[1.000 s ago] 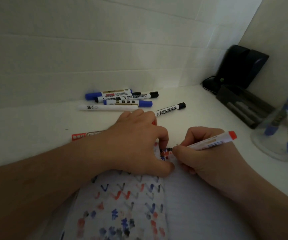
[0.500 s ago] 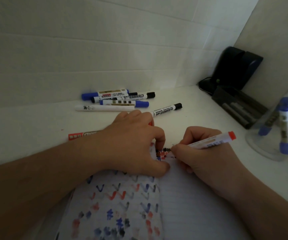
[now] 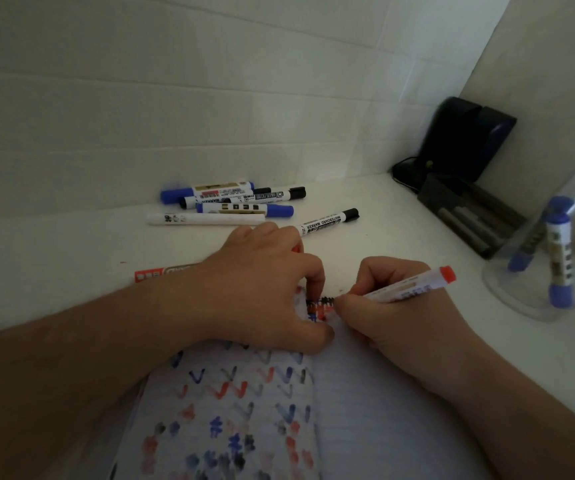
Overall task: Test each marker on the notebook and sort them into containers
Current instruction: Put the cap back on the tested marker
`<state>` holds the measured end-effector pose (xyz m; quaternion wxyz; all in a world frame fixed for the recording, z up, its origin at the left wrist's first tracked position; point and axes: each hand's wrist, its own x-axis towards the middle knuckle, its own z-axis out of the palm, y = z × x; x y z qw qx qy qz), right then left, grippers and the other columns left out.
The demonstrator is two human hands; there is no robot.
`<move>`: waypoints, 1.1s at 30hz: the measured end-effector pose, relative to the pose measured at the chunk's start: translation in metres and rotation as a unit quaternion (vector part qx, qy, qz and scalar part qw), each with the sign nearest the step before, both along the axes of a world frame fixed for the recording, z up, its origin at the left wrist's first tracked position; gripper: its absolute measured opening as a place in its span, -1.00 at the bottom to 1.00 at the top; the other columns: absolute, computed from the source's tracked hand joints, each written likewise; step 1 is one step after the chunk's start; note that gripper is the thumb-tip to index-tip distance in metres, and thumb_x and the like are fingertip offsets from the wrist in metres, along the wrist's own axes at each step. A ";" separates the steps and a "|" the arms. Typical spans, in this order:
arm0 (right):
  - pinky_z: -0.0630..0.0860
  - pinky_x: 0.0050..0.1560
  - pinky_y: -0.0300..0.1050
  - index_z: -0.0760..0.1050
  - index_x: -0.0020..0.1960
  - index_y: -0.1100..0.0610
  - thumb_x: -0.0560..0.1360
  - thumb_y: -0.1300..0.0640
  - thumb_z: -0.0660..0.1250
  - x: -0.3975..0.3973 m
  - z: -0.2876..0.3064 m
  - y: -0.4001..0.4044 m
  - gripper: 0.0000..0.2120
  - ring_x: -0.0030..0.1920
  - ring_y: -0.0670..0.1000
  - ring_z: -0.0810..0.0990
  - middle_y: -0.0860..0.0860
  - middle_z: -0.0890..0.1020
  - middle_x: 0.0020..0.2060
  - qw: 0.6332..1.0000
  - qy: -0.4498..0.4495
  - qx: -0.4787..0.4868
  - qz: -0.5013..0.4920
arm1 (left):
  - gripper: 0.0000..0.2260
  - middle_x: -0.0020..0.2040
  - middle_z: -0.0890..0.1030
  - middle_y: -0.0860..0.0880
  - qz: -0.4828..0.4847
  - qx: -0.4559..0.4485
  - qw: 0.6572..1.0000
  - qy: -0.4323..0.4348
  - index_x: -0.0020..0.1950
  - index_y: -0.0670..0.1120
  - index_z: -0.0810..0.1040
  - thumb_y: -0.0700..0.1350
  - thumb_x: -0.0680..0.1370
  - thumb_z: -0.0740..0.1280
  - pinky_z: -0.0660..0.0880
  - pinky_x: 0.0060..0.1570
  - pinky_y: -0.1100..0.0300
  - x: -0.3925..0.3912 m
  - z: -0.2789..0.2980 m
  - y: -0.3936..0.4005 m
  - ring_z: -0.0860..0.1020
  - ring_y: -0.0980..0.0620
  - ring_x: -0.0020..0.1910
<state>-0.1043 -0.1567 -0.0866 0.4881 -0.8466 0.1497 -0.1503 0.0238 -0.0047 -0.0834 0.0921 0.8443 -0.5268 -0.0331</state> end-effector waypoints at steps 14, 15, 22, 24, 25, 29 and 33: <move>0.28 -0.45 -0.20 0.64 -0.10 0.19 0.40 0.08 0.20 -0.007 0.016 -0.028 -0.71 -0.36 0.02 0.37 0.12 0.50 -0.30 0.877 -0.117 0.462 0.063 | -0.82 0.07 0.64 0.33 -0.034 -0.236 0.945 0.222 0.11 0.12 0.32 -0.17 0.68 0.21 0.50 -0.13 0.38 -0.007 0.003 0.000 0.61 0.24 -0.05; 0.26 -0.45 -0.19 0.65 -0.11 0.19 0.41 0.09 0.16 -0.007 0.017 -0.027 -0.69 -0.37 0.02 0.37 0.12 0.51 -0.31 0.879 -0.116 0.460 0.055 | -0.85 0.03 0.64 0.35 -0.035 -0.237 0.944 0.227 0.11 0.10 0.35 -0.17 0.68 0.22 0.49 -0.16 0.40 -0.008 0.003 0.001 0.61 0.26 -0.08; 0.27 -0.47 -0.22 0.65 -0.14 0.20 0.37 0.14 0.20 -0.004 0.013 -0.025 -0.73 -0.42 0.02 0.39 0.14 0.54 -0.33 0.909 -0.092 0.406 0.042 | -0.90 0.04 0.66 0.27 -0.027 -0.241 0.942 0.234 0.11 0.10 0.40 -0.10 0.67 0.25 0.49 -0.04 0.48 -0.007 0.001 0.001 0.58 0.35 0.08; 0.27 -0.48 -0.22 0.63 -0.14 0.16 0.40 0.18 0.23 -0.002 0.012 -0.025 -0.80 -0.43 0.02 0.40 0.14 0.55 -0.34 0.924 -0.081 0.372 0.036 | -0.92 0.01 0.66 0.28 -0.020 -0.248 0.944 0.217 0.11 0.13 0.43 -0.05 0.66 0.26 0.48 -0.05 0.48 -0.005 -0.001 0.000 0.58 0.38 0.05; 0.27 -0.49 -0.21 0.62 -0.14 0.14 0.42 0.19 0.23 -0.002 0.012 -0.024 -0.82 -0.44 0.03 0.40 0.13 0.55 -0.35 0.931 -0.078 0.355 0.027 | -0.92 0.00 0.65 0.30 -0.016 -0.252 0.945 0.207 0.11 0.16 0.45 -0.02 0.65 0.27 0.50 -0.05 0.46 -0.004 -0.001 0.000 0.58 0.37 0.03; 0.34 -0.50 -0.20 0.49 -0.15 0.15 0.60 0.27 0.23 -0.003 0.015 -0.020 -0.83 -0.44 0.04 0.47 0.18 0.60 -0.32 0.937 -0.101 0.333 0.012 | -0.91 -0.06 0.67 0.26 -0.017 -0.285 0.937 0.199 0.09 0.17 0.50 -0.02 0.66 0.25 0.53 -0.12 0.30 -0.004 0.003 0.000 0.61 0.19 -0.07; 0.44 -0.43 -0.20 0.59 -0.18 0.14 0.52 0.16 0.37 -0.007 0.021 -0.019 -0.88 -0.37 0.01 0.52 0.18 0.65 -0.25 0.932 -0.122 0.338 0.038 | -0.83 -0.20 0.66 0.06 -0.031 -0.347 0.894 0.283 0.02 0.15 0.54 0.03 0.68 0.15 0.52 -0.22 0.19 -0.009 0.009 -0.001 0.54 0.11 -0.27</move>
